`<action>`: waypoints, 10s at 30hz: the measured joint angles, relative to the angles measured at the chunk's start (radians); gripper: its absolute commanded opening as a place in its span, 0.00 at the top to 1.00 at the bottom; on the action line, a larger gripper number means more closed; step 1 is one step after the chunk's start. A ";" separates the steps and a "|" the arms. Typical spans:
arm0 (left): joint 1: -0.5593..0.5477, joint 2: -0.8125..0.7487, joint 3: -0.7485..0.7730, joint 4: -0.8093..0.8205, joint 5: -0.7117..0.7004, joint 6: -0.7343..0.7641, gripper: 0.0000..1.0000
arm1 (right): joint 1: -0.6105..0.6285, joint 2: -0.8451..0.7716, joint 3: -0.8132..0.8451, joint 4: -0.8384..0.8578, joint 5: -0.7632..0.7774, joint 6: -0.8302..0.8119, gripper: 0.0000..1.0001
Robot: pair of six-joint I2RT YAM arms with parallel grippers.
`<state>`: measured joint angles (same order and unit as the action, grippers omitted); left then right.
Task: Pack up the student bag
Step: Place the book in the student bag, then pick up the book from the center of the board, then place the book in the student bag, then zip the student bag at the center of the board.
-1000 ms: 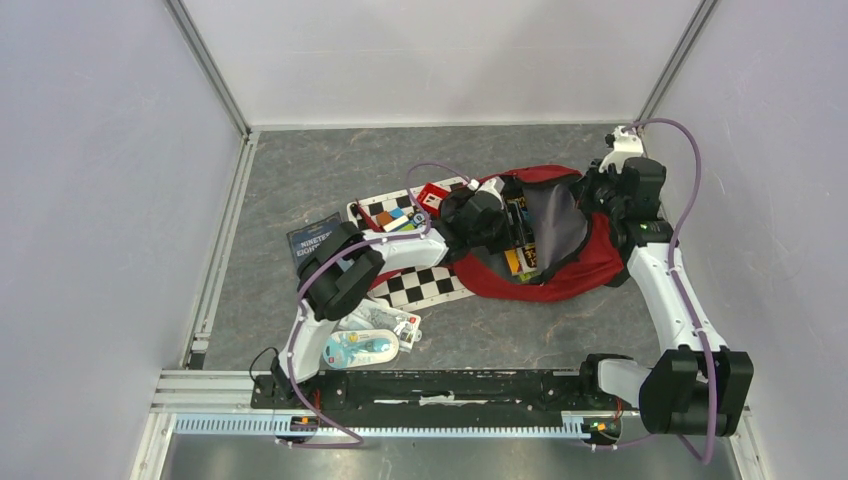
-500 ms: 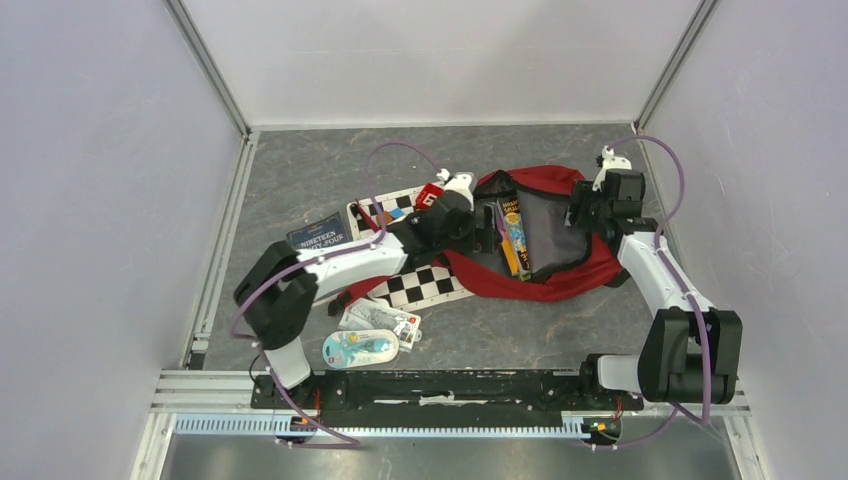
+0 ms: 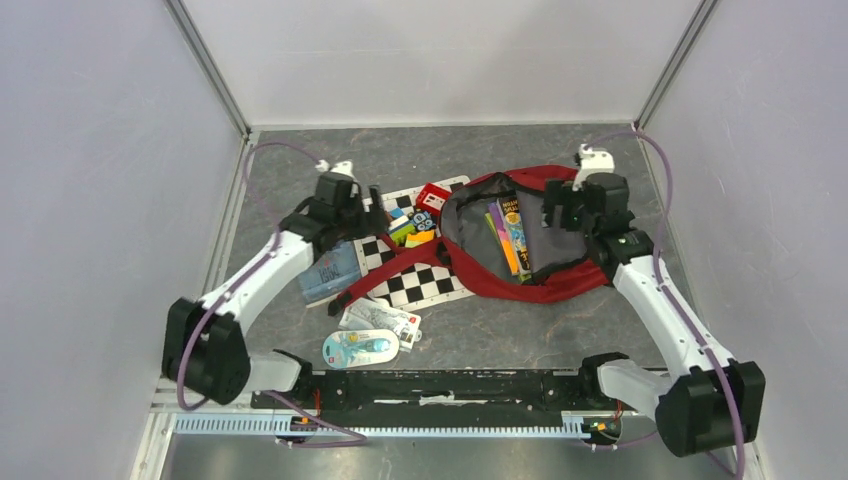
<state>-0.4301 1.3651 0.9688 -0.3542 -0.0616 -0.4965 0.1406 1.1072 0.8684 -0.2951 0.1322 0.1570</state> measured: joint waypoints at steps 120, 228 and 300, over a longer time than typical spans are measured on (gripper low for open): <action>0.631 -0.509 -0.205 0.231 1.062 -0.365 0.00 | 0.676 0.248 0.055 0.891 -0.458 0.688 1.00; -0.350 0.567 0.121 0.909 0.165 -0.709 0.98 | 0.297 0.122 0.112 -0.148 0.261 0.028 1.00; 0.082 0.113 0.298 -0.084 0.435 0.096 0.00 | -0.462 0.129 -0.101 0.120 -0.761 0.142 0.72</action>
<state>-0.3481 1.4780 1.2667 -0.4381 0.3729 -0.4007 -0.3218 1.2358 0.7677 -0.1749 -0.6289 0.2989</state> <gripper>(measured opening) 0.993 0.444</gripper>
